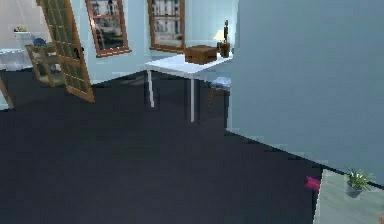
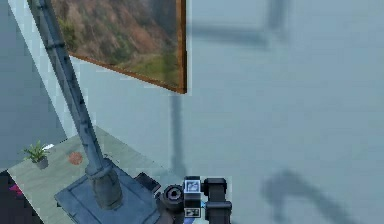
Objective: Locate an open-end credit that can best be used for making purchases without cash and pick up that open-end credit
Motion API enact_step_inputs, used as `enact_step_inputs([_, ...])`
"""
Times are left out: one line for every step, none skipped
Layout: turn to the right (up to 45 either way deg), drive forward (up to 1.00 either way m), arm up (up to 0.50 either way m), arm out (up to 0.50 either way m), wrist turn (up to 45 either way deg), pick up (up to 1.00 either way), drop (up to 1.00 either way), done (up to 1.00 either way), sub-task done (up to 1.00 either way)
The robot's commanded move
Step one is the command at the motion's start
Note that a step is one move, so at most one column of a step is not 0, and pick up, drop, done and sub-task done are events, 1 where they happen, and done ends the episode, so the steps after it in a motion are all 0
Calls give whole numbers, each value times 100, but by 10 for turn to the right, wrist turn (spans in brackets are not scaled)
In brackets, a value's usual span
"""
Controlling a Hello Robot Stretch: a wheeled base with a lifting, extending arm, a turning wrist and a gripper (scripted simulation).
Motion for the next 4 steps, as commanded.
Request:
enact_step_inputs([0,0,0,0,450,0,0,0,0])
enact_step_inputs([0,0,0,0,450,0,0,0,0])
enact_step_inputs([0,0,0,0,450,0,0,0,0])
enact_step_inputs([0,0,0,0,60,0,0,0,0])
